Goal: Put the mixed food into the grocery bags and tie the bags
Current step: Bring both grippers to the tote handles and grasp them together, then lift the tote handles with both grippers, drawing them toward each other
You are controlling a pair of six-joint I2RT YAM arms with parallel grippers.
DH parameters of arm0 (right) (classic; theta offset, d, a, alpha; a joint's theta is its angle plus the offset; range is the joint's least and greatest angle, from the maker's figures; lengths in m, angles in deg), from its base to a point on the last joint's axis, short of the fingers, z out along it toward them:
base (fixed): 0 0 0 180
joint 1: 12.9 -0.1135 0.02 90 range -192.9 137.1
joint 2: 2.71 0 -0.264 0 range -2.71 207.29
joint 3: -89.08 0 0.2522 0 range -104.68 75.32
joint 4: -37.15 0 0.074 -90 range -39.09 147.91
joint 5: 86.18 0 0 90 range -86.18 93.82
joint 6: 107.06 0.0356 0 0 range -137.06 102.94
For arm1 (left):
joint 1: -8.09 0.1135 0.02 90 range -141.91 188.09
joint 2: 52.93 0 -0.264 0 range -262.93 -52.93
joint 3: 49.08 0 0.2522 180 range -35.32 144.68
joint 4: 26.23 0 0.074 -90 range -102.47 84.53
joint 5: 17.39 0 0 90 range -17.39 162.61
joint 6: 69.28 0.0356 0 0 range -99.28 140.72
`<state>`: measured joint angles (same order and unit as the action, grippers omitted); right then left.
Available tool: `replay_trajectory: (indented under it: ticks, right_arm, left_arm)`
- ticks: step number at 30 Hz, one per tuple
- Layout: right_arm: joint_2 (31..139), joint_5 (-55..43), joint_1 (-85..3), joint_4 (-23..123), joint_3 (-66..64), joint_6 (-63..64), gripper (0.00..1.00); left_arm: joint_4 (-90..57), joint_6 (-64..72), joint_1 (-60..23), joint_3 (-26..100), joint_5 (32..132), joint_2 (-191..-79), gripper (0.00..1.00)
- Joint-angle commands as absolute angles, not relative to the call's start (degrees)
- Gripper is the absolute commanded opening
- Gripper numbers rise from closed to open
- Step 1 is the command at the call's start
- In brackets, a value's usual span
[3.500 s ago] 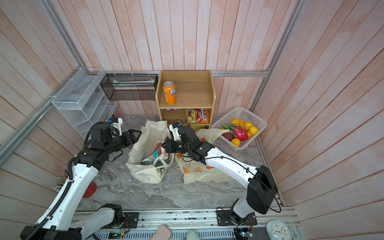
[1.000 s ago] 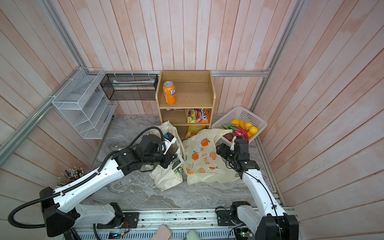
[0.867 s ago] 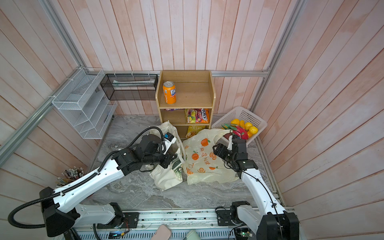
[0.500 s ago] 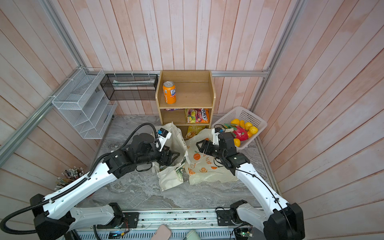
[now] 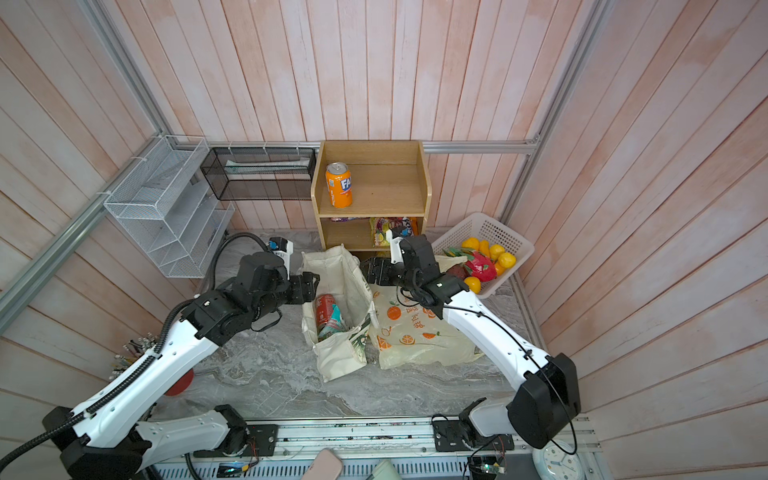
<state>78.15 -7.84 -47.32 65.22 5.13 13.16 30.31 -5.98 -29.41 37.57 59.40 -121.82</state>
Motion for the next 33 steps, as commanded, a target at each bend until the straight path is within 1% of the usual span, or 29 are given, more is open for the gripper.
replay_trajectory:
  ticks: [1, 4, 5, 6, 7, 8, 9, 10, 11, 12, 14, 19, 23, 33]
  right_arm:
    - [79.96, -6.86, -48.37, 67.42, 2.51, 10.46, 0.83]
    - [81.67, -7.32, -49.14, 67.71, 1.68, 9.89, 0.81]
    - [82.19, -7.65, -49.31, 67.79, 1.51, 9.68, 0.79]
    - [82.65, -8.26, -49.48, 67.74, 1.31, 9.57, 0.75]
    - [83.10, -8.83, -49.68, 67.78, 1.07, 9.49, 0.68]
    - [83.37, -9.30, -49.96, 67.79, 0.93, 9.44, 0.60]
    - [83.66, -9.81, -50.19, 67.74, 0.72, 9.48, 0.48]
    - [83.90, -10.45, -50.56, 67.79, 0.32, 9.47, 0.34]
    - [84.19, -10.97, -51.07, 67.91, -0.24, 9.52, 0.22]
    - [84.54, -11.54, -51.60, 68.09, -1.05, 9.48, 0.14]
    - [85.29, -12.32, -52.89, 68.40, -2.94, 9.73, 0.00]
    - [88.70, -13.43, -57.63, 67.69, -9.93, 11.76, 0.00]
    - [92.68, -13.76, -60.83, 64.24, -14.27, 15.23, 0.00]
    - [105.34, -11.90, -66.89, 53.38, -25.30, 20.99, 0.00]
  left_arm:
    - [33.70, -7.43, -28.87, 36.74, 56.23, -122.76, 0.82]
    - [34.00, -7.93, -28.70, 35.40, 55.72, -123.33, 0.82]
    - [33.56, -8.02, -28.49, 34.69, 56.18, -123.27, 0.81]
    - [32.58, -7.95, -28.20, 33.78, 57.31, -123.04, 0.78]
    - [31.55, -7.93, -27.97, 32.86, 58.34, -122.73, 0.70]
    - [30.46, -7.93, -27.68, 32.04, 59.58, -122.44, 0.60]
    - [29.21, -7.84, -27.16, 31.16, 61.50, -121.99, 0.42]
    - [28.09, -7.84, -26.35, 30.34, 63.20, -121.32, 0.22]
    - [27.43, -8.01, -25.34, 29.82, 64.35, -120.63, 0.06]
    - [27.01, -8.02, -23.84, 29.45, 65.42, -119.87, 0.00]
    - [27.09, -7.41, -20.75, 29.70, 66.56, -118.24, 0.00]
    - [30.20, -2.81, -12.30, 34.22, 67.99, -116.39, 0.00]
    - [31.17, 0.87, -6.38, 37.41, 69.18, -116.47, 0.00]
    - [27.63, 6.52, 8.19, 39.17, 70.42, -118.34, 0.00]
